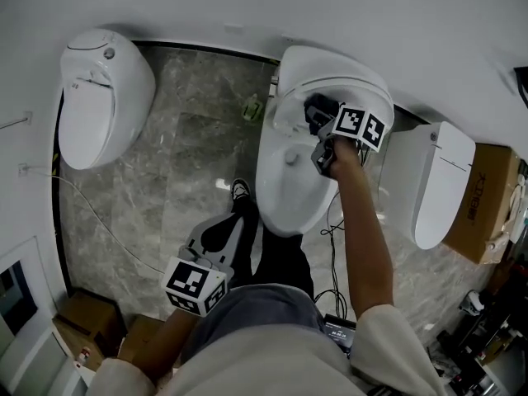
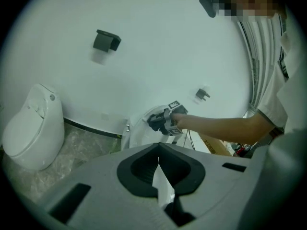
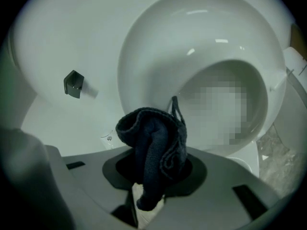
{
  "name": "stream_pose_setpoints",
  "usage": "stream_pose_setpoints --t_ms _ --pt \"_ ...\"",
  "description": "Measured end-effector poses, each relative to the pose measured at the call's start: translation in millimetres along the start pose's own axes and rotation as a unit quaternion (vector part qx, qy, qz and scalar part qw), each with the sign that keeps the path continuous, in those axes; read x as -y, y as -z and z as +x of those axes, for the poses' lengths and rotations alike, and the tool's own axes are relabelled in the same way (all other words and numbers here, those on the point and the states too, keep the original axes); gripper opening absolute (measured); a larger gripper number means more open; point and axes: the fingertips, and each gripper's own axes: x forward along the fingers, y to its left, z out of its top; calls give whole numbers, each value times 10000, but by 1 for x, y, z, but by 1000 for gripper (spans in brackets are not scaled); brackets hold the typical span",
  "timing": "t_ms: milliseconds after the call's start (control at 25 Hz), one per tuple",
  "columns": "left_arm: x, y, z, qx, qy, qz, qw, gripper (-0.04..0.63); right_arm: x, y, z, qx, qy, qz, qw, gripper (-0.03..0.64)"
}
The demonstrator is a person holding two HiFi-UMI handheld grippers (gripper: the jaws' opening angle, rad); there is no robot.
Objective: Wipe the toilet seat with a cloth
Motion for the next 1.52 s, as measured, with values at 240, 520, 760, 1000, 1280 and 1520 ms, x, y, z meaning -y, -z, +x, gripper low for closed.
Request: stream_pose_setpoints --t_ms 240,520,760,1000,1280,1520 --pt "13 33 28 -182 381 -124 9990 9 7 13 16 98 104 -90 9999 107" --pt "9 49 50 -263 478 -320 9980 9 13 17 21 307 319 -541 9976 107" --pt "1 64 61 -268 361 -597 9972 9 28 36 44 540 635 -936 9921 107" --pt "-5 87 60 -389 262 -726 9963 9 44 54 69 706 1014 -1589 9795 107" --pt "-7 114 58 -516 190 -845 9949 9 59 69 89 892 1117 -1868 9719 107" --pt "-10 136 55 -682 142 -901 9935 9 75 82 99 953 1223 -1847 9705 107"
